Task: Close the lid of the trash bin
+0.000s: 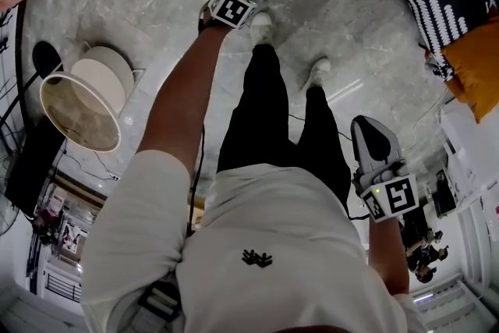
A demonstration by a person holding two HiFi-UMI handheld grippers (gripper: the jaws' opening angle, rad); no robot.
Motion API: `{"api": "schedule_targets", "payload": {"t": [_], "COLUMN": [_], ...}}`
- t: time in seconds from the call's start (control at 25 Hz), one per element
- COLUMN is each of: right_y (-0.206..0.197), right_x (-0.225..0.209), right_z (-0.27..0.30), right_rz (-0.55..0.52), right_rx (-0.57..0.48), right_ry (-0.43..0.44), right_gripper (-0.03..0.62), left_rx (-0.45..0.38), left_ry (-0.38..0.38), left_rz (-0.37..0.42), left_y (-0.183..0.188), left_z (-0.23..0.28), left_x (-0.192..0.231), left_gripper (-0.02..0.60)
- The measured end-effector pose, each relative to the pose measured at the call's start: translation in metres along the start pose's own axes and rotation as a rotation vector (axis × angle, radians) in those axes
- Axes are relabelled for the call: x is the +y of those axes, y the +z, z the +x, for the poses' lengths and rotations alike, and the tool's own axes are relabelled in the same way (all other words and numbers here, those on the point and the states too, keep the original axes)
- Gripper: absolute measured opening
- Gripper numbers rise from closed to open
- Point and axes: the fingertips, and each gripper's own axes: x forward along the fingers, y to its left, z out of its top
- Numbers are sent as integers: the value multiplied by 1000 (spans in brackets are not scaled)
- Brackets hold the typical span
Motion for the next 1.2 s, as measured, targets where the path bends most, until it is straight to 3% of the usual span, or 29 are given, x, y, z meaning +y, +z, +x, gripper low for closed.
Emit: {"api": "schedule_targets", "payload": {"t": [0.36,0.76,0.92,1.04,1.2], "right_y": [0,-3,-4,-8,-18], "right_x": [2,9,5,2,-8], "right_z": [-16,-56,-79,-100,-127], "right_rz": [-25,-86,-118,-142,-175], "right_rx": [-37,-136,-180,-210,-246], "right_ry": [17,95,113,125,147], "right_gripper": [21,21,21,21,21], "left_rx": [-26,-99,-142,-194,-220], "left_ry": [63,119,101,75,98], "left_rz": [-13,-43,-66,-42,-55], "left_y": [9,18,18,19,15], "left_z": [-30,-100,-125,-140,-170], "left_x": [-4,-47,-80,-109,-149], "left_gripper": [61,61,61,61,61]}}
